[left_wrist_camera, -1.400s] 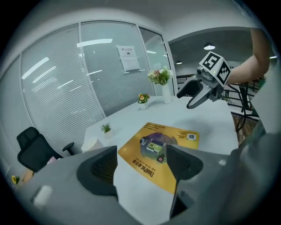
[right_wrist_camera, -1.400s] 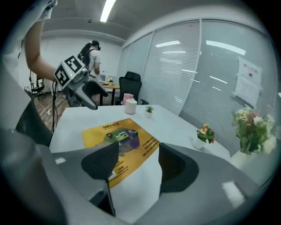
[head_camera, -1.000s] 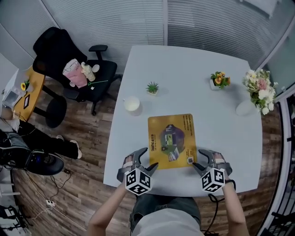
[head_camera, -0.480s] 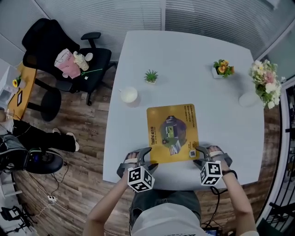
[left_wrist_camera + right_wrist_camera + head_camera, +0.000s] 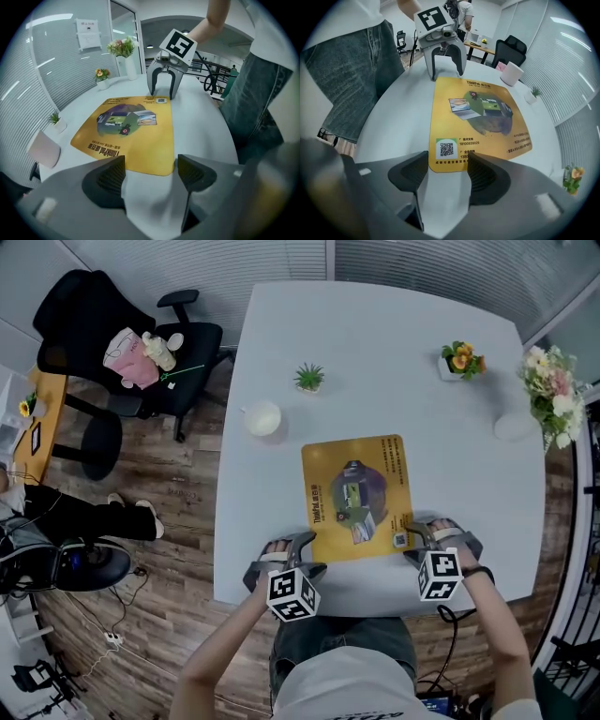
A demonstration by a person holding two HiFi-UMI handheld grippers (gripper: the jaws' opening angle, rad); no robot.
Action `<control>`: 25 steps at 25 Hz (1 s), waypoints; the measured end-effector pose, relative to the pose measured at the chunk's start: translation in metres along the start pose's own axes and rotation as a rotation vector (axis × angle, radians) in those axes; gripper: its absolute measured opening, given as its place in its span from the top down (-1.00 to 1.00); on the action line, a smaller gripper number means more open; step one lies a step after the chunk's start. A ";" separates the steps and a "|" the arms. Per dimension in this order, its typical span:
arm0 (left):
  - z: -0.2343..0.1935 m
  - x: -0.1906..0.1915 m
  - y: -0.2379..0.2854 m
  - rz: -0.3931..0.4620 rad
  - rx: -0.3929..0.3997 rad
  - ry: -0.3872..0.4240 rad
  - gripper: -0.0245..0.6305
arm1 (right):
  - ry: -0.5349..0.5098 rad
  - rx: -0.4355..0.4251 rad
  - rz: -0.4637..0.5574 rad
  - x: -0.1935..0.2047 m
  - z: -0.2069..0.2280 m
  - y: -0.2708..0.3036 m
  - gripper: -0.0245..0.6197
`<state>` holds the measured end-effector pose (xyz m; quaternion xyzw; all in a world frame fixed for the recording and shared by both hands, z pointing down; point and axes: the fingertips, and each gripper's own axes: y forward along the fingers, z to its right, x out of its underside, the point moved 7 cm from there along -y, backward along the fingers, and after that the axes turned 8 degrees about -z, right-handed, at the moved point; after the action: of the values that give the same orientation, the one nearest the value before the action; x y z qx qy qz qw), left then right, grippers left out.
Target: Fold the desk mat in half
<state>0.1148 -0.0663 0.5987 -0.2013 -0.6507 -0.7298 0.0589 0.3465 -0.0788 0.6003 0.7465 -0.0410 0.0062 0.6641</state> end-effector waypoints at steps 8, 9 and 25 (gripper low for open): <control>-0.007 0.001 0.002 0.014 0.028 -0.018 -0.15 | 0.014 -0.070 0.003 0.001 0.006 0.003 -0.03; -0.008 0.001 0.003 0.011 0.039 -0.016 -0.15 | 0.017 -0.082 0.005 0.001 0.007 0.003 -0.03; -0.017 -0.001 0.007 0.050 0.125 -0.009 0.29 | 0.055 -0.152 0.033 0.002 0.007 0.004 0.23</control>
<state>0.1140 -0.0844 0.6033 -0.2166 -0.6901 -0.6851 0.0867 0.3478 -0.0861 0.6039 0.6927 -0.0353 0.0343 0.7196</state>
